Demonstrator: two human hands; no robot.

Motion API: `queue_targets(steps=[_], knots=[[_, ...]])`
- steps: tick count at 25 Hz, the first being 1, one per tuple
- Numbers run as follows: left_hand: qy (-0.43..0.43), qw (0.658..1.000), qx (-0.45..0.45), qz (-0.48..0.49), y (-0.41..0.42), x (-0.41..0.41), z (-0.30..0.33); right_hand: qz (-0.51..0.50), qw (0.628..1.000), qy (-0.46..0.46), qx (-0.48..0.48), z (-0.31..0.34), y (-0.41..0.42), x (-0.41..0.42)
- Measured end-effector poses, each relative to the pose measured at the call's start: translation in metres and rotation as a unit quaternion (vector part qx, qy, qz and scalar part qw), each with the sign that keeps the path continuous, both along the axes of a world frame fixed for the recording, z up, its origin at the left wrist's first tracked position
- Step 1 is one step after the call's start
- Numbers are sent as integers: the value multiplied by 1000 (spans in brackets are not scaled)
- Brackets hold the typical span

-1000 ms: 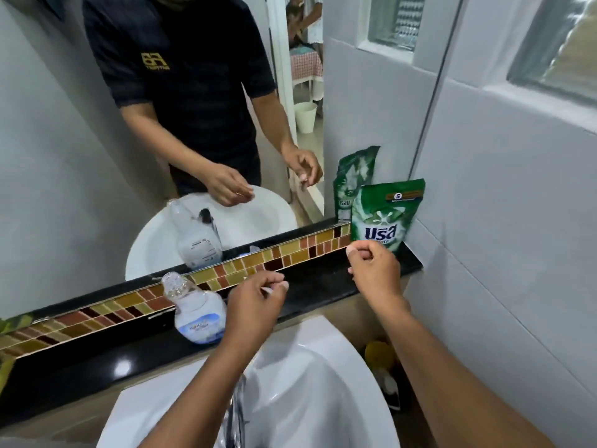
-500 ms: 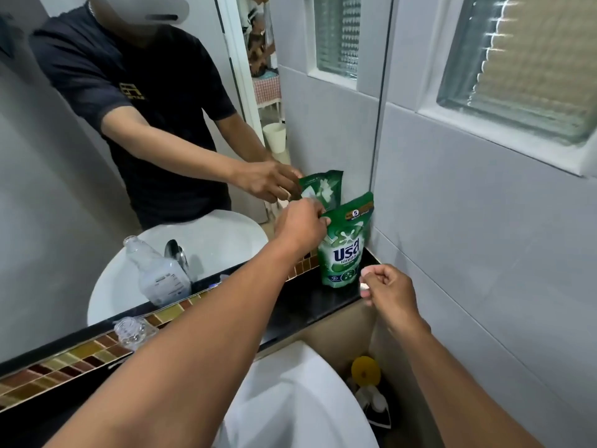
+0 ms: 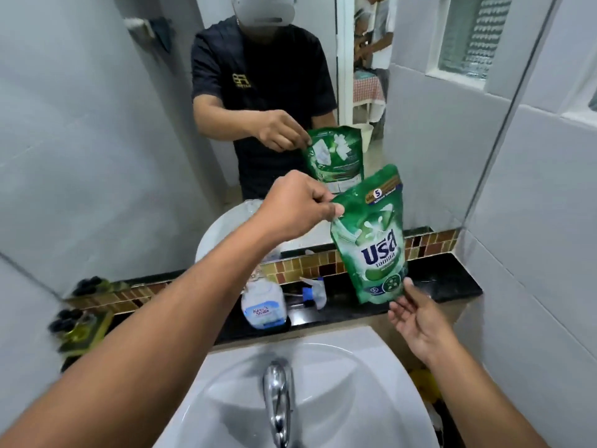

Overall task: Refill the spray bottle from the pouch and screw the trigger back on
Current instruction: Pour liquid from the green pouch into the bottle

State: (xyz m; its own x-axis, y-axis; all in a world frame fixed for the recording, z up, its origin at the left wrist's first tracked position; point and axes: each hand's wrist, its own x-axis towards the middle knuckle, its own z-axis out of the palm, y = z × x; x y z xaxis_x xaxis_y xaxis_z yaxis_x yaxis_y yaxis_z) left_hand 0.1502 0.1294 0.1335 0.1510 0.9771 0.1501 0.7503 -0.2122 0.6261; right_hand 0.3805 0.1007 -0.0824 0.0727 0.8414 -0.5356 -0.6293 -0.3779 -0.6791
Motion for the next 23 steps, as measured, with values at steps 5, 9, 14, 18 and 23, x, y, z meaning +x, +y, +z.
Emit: queue_targets(steps=[5, 9, 14, 18, 23], knots=[[44, 994, -46, 83, -23, -100, -6, 41, 992, -98, 67, 31, -10, -31], [30, 990, -65, 126, -32, -143, -33, 39, 980, -163, 111, 53, -7, -44], [18, 983, -85, 163, -40, -164, -56, 48, 945, -258, 197, 90, 5, -47], [-10, 984, -84, 158, -37, -171, -74, 50, 906, -329, 260, 123, 10, -49], [-41, 983, -82, 160, -30, -173, -92, 62, 869, -378, 314, 150, 14, -50]])
